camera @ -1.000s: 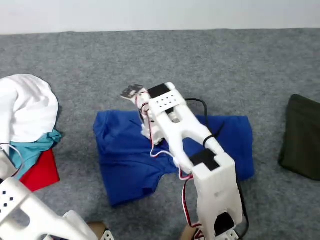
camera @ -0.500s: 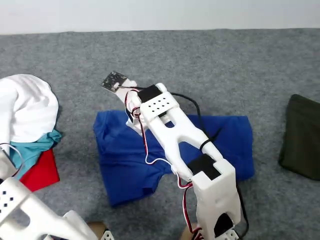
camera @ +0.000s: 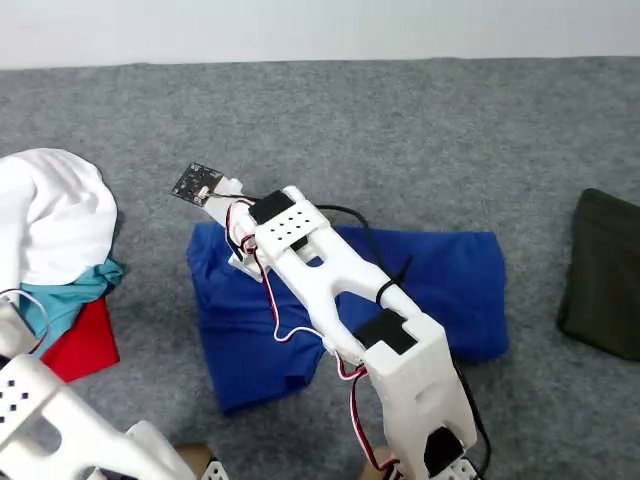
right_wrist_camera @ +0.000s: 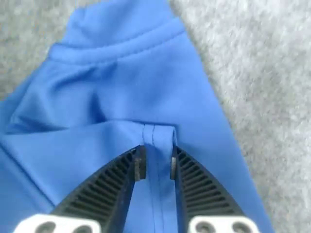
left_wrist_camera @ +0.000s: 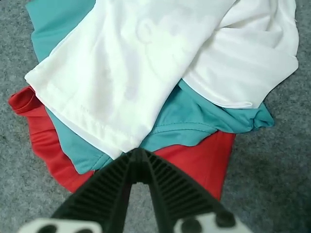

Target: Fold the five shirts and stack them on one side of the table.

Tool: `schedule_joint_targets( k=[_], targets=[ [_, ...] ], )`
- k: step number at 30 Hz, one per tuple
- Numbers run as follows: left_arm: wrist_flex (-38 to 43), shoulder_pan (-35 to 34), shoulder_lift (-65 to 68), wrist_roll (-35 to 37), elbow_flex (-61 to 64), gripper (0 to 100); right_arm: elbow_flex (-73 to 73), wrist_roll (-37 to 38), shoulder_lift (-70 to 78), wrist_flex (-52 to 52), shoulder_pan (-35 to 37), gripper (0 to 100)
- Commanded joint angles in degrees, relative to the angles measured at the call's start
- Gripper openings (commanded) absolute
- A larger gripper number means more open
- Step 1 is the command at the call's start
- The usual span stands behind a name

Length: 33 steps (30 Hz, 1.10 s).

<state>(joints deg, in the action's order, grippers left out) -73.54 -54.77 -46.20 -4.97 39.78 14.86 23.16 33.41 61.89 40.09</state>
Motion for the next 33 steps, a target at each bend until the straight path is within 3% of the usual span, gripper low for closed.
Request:
schedule_joint_targets(
  k=[1,4,8,21,33],
  targets=[
    [1.2,0.0,-1.0,-0.4,-0.3,0,2.8,2.4,0.9,-2.8,0.4,10.2],
    [1.2,0.0,-1.0,-0.4,-0.3,0,3.5,4.9,3.4,-2.9,0.4,9.6],
    [1.2,0.0,-0.9,-0.4,-0.2,0,7.6,5.4,4.4,0.7,0.4,0.6],
    [2.5,1.2,-0.9,-0.2,-0.3,0,27.8,7.0,4.4,24.3,0.7,1.0],
    [2.8,1.2,-0.9,-0.4,-0.6,0,29.8,7.0,5.0,24.9,-3.3,1.0]
  ],
)
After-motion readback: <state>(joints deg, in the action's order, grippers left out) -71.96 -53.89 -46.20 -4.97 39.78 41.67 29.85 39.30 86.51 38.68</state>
